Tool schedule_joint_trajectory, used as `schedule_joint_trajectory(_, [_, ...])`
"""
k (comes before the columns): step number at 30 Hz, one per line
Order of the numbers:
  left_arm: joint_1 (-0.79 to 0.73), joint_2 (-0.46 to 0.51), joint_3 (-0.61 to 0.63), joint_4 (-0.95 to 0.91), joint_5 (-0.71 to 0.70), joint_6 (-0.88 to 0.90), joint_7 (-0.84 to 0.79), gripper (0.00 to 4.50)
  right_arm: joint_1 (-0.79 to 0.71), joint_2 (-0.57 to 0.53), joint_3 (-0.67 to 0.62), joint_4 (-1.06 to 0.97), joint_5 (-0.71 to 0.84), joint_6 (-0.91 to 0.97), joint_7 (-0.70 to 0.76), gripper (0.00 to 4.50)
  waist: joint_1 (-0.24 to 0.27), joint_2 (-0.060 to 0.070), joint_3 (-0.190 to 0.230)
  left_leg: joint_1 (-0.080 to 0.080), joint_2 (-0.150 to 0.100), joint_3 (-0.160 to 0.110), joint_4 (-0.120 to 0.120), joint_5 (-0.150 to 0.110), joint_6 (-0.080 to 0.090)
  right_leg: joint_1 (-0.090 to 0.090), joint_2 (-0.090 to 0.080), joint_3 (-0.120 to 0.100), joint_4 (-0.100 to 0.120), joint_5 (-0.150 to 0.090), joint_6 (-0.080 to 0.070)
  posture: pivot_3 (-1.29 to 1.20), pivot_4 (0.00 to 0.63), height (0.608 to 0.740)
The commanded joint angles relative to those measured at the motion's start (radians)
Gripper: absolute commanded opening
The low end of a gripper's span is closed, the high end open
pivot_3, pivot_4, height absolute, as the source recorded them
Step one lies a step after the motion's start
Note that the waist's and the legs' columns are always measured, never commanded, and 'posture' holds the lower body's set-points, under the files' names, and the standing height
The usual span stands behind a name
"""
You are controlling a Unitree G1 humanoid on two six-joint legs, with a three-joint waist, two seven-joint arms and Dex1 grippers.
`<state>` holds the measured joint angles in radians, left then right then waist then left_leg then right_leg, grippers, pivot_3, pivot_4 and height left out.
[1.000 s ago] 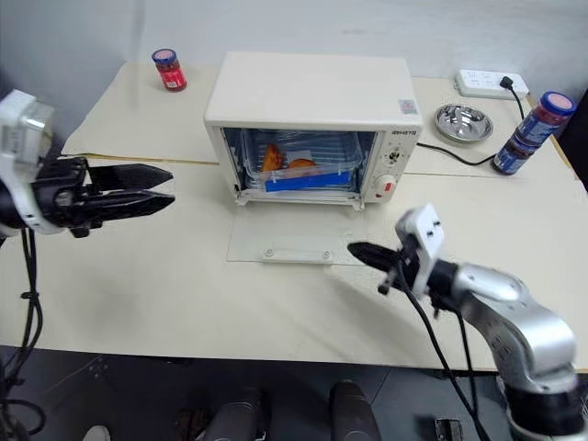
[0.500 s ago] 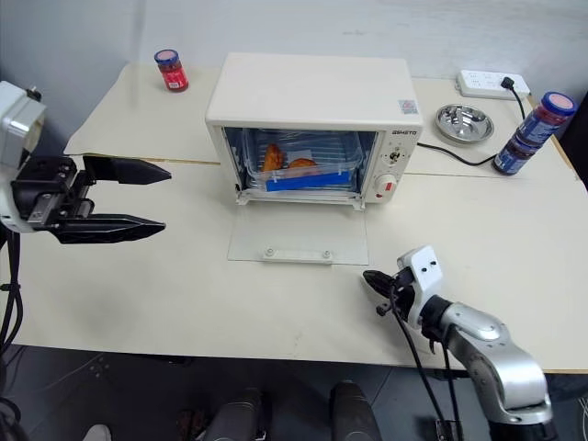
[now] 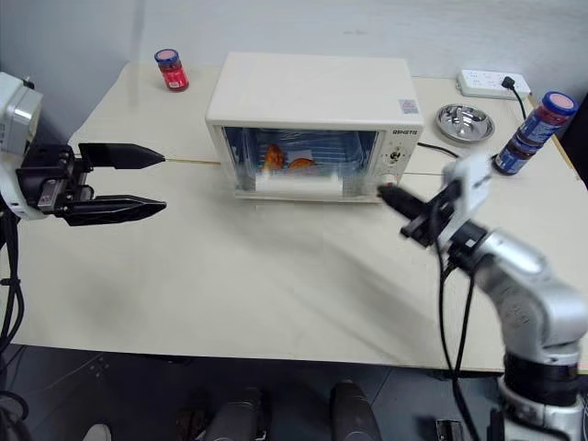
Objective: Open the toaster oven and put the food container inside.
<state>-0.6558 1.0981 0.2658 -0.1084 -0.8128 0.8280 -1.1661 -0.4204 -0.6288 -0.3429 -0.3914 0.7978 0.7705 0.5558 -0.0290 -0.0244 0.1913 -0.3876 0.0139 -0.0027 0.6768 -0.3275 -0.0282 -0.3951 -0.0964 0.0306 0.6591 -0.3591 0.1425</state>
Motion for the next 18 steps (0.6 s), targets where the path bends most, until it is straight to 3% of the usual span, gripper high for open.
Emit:
schedule_joint_trajectory(1, [-0.015, 0.006, 0.037, 0.022, 0.015, -0.029, 0.007, 4.46, -0.056, -0.068, -0.045, 0.041, 0.048, 0.027, 0.038, 0.00, 0.000, 0.000, 0.000, 0.000, 0.000, 0.000, 0.000, 0.000, 0.000, 0.000, 0.000, 0.000, 0.000, 0.000, 0.000, 0.00, 0.150, 0.740])
schedule_joint_trajectory(2, [-0.013, 0.006, 0.038, 0.027, 0.018, -0.034, 0.010, 4.46, -0.067, -0.088, -0.048, 0.059, 0.050, 0.032, 0.051, 0.00, 0.000, 0.000, 0.000, -0.001, 0.000, 0.000, -0.001, 0.000, 0.000, 0.000, 0.000, 0.000, 0.000, 0.000, 0.000, 0.00, 0.150, 0.740])
schedule_joint_trajectory(5, [-0.015, 0.004, 0.048, 0.054, 0.024, -0.043, 0.025, 4.50, -0.073, -0.195, -0.060, 0.133, 0.063, 0.064, 0.158, 0.61, 0.000, 0.000, 0.000, -0.001, -0.001, 0.001, 0.000, -0.001, 0.002, -0.001, -0.002, 0.001, -0.001, 0.000, 0.000, 0.00, 0.150, 0.740])
schedule_joint_trajectory(16, [0.009, 0.053, 0.073, 0.110, 0.068, -0.082, -0.011, 4.50, 0.018, -0.494, -0.131, 0.294, 0.055, 0.056, 0.535, 4.27, 0.001, 0.000, 0.000, -0.002, -0.001, 0.002, 0.003, -0.002, 0.004, 0.000, -0.001, 0.001, -0.001, 0.000, 0.000, 0.00, 0.150, 0.740])
schedule_joint_trajectory(18, [0.010, 0.058, 0.079, 0.114, 0.069, -0.081, -0.016, 4.50, 0.026, -0.512, -0.140, 0.308, 0.044, 0.048, 0.558, 4.44, -0.002, 0.000, 0.000, -0.001, 0.000, 0.002, 0.003, -0.002, 0.004, 0.000, -0.001, 0.001, 0.000, 0.000, 0.000, 0.00, 0.150, 0.740])
